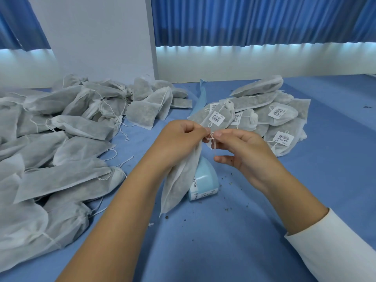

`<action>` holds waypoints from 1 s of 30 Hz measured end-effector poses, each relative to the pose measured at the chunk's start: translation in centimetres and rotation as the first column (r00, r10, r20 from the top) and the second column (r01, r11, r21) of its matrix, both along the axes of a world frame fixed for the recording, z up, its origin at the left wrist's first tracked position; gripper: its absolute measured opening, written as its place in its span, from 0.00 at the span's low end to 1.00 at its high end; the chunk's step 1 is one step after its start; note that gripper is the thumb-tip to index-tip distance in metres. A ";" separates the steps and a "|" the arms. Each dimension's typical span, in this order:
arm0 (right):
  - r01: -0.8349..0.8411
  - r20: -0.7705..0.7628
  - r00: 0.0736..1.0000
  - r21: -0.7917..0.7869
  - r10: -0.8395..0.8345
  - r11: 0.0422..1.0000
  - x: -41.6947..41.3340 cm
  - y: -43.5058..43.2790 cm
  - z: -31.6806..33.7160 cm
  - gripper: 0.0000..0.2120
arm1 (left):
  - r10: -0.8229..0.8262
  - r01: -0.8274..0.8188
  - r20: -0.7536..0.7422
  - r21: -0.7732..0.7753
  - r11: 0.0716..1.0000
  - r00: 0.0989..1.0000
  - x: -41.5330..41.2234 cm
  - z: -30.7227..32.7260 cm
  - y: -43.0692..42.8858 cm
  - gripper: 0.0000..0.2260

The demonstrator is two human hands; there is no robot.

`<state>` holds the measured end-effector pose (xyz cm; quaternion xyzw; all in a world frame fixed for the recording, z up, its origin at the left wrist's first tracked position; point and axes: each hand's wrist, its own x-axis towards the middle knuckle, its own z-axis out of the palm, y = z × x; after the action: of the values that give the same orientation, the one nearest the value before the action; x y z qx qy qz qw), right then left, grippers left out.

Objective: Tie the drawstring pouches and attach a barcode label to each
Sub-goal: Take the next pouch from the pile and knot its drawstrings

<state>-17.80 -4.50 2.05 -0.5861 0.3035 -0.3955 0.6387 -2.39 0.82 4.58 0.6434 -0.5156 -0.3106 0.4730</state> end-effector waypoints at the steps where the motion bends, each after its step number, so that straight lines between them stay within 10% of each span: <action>1: -0.019 0.010 1.000 0.019 0.019 1.000 0.0 0.0 0.0 0.08 | -0.003 0.003 -0.007 0.003 1.000 1.000 0.0 0.0 0.0 0.10; 30: 0.196 0.045 0.981 -0.205 -0.191 0.959 0.3 0.4 -0.6 0.04 | 0.038 -0.025 -0.172 0.076 0.997 0.984 -0.2 0.2 0.1 0.07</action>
<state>-17.46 -4.12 1.45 -0.6123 0.3086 -0.4928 0.5357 -2.60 0.97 4.82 0.6391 -0.4503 -0.3767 0.4968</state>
